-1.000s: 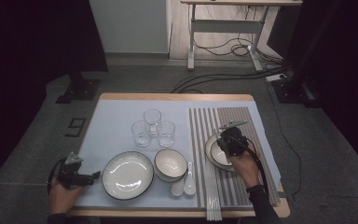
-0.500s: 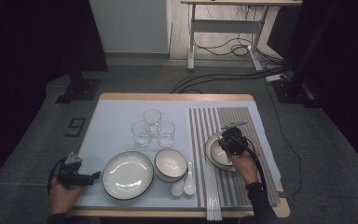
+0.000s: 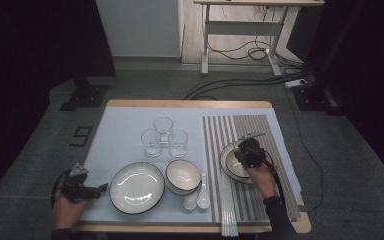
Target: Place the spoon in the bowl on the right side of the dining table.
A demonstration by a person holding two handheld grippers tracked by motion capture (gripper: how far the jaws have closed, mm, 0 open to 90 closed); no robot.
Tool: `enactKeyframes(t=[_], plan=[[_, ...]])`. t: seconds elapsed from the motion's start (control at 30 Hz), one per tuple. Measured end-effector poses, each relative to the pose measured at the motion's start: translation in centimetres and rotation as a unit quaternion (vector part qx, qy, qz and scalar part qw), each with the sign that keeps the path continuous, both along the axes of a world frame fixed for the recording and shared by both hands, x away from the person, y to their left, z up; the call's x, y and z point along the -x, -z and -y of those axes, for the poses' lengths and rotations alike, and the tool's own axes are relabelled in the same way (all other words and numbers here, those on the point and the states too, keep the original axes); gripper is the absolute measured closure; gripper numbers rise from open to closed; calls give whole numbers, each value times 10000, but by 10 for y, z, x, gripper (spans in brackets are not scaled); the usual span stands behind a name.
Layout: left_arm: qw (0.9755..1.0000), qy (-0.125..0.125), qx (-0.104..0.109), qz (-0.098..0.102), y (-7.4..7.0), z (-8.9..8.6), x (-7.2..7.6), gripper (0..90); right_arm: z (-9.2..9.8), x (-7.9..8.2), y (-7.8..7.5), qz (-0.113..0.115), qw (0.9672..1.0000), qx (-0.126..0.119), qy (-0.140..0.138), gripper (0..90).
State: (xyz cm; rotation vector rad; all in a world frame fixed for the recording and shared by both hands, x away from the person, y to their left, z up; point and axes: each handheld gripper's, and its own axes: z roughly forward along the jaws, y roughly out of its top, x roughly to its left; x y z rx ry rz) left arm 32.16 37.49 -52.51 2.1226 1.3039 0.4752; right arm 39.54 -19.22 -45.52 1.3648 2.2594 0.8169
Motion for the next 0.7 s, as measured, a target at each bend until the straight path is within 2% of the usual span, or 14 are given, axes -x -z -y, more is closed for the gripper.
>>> enactKeyframes(t=[0.37,0.53,0.7], plan=[[10000,0,0,-1,0,0,0,9,8,2,6,-155,9996,-212,-34,847],[10000,0,0,0,0,0,0,9,10,0,8,-202,9996,-193,-38,841],[10000,0,0,1,0,0,0,9,12,0,9,-225,9996,-180,-34,790]])
